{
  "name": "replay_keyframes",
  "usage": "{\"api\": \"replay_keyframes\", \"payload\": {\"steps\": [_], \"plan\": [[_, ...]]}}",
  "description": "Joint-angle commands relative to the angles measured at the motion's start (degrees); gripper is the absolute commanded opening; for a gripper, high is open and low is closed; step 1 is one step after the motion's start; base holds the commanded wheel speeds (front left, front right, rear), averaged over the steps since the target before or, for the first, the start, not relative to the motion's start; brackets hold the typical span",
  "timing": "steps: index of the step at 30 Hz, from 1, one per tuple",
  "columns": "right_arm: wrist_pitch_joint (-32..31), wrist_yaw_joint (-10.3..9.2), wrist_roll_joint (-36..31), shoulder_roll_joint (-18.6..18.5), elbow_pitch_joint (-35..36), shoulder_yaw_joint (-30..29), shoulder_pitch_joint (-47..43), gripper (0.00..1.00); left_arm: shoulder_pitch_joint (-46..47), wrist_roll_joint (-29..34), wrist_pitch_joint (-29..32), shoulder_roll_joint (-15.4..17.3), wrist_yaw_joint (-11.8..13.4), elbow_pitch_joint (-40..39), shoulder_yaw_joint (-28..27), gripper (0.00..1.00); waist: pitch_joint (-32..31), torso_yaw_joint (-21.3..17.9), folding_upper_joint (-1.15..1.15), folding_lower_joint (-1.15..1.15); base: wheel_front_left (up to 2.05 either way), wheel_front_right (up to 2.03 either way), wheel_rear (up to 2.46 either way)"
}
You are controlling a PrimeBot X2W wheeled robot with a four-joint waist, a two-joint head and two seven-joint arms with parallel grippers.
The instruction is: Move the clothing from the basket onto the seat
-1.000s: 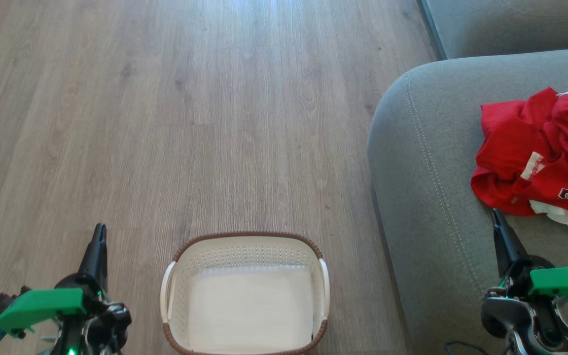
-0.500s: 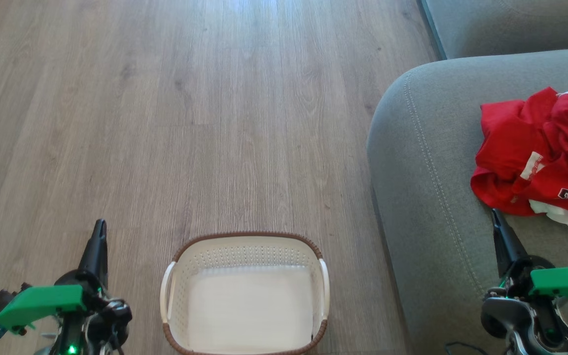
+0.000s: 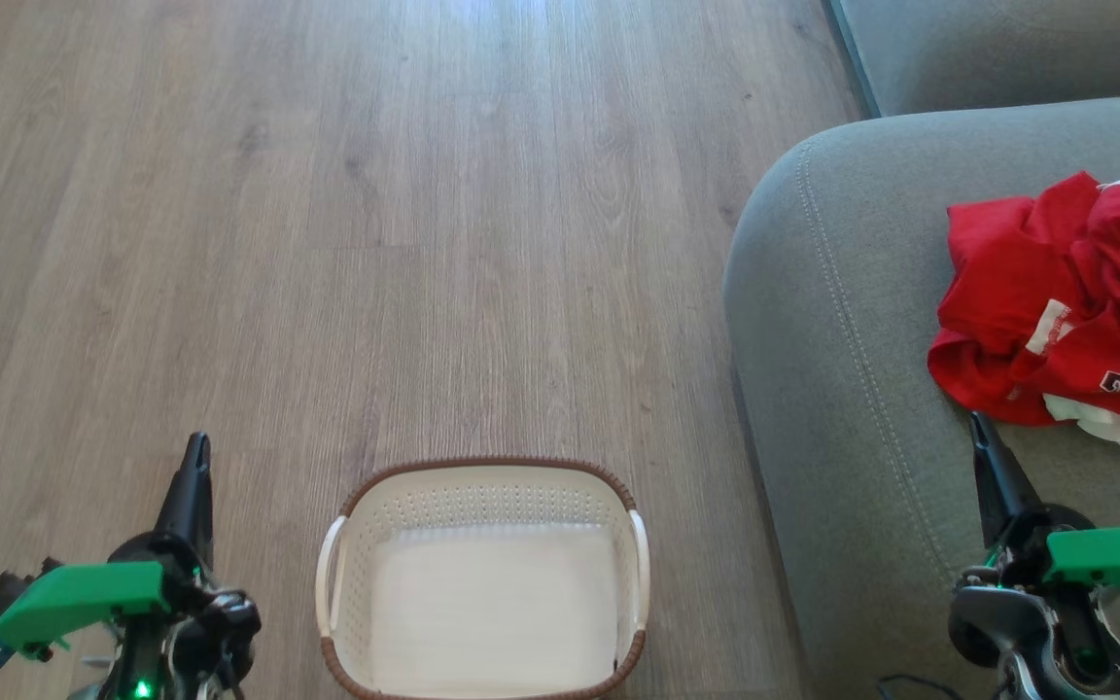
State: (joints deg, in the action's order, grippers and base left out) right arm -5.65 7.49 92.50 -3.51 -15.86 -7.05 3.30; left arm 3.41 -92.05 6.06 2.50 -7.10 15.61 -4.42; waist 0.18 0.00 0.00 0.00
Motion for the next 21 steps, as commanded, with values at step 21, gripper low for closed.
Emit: {"api": "replay_keyframes", "payload": {"steps": [21], "plan": [[-0.6, 0.0, -0.1, 0.4, 1.9, 0.8, 2.8, 0.0, 2.8, -0.1, 0.5, 0.4, -0.4, -1.6, -2.1, 0.0, 0.0, 0.0, 0.0, 0.0, 0.0, 0.0, 0.0]]}}
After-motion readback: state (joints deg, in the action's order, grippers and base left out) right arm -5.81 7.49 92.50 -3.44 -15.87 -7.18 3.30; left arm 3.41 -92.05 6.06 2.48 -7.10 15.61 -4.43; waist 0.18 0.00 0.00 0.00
